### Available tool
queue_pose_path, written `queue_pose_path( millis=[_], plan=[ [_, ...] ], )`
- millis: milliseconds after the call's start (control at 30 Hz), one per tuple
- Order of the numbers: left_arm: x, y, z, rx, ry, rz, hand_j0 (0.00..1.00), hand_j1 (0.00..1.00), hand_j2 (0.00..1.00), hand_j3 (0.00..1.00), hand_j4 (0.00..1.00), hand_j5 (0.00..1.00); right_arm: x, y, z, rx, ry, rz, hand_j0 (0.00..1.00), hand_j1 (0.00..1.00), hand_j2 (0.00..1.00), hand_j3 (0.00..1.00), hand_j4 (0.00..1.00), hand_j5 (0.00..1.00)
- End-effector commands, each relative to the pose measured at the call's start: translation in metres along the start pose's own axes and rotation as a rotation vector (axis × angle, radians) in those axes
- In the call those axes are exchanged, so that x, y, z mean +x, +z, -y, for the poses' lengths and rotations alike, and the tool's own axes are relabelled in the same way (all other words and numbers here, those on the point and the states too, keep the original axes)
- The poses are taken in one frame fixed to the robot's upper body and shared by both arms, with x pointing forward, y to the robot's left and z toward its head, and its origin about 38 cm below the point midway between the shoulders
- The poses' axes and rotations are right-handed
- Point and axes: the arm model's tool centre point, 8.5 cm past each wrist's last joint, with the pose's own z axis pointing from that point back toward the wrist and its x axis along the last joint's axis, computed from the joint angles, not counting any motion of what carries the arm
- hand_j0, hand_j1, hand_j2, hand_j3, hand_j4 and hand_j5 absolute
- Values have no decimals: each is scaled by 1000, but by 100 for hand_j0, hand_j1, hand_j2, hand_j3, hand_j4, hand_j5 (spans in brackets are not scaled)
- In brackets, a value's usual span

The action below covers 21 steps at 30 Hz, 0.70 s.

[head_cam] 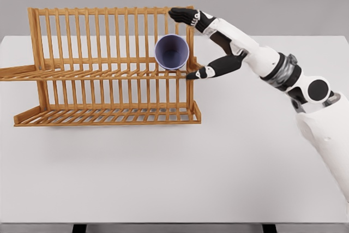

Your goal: Right arm put cup on second shelf

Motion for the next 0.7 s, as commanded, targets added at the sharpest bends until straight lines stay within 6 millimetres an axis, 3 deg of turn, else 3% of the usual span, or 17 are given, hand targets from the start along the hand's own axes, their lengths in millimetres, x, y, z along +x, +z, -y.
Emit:
queue_pose_path(
  millis=[0,300,467,667],
  plan=[
    [0,0,0,-1,-2,-1,100,100,100,100,100,100,19,15,21,-23,33,12,100,100,100,100,100,100],
    [0,0,0,-1,0,0,100,100,100,100,100,100,27,121,38,-197,44,-112,100,100,100,100,100,100],
    [0,0,0,-1,0,0,100,100,100,100,100,100,30,140,42,-203,58,-162,100,100,100,100,100,100],
    [0,0,0,-1,0,0,100,100,100,100,100,100,30,145,43,-196,63,-181,100,100,100,100,100,100]
  ],
)
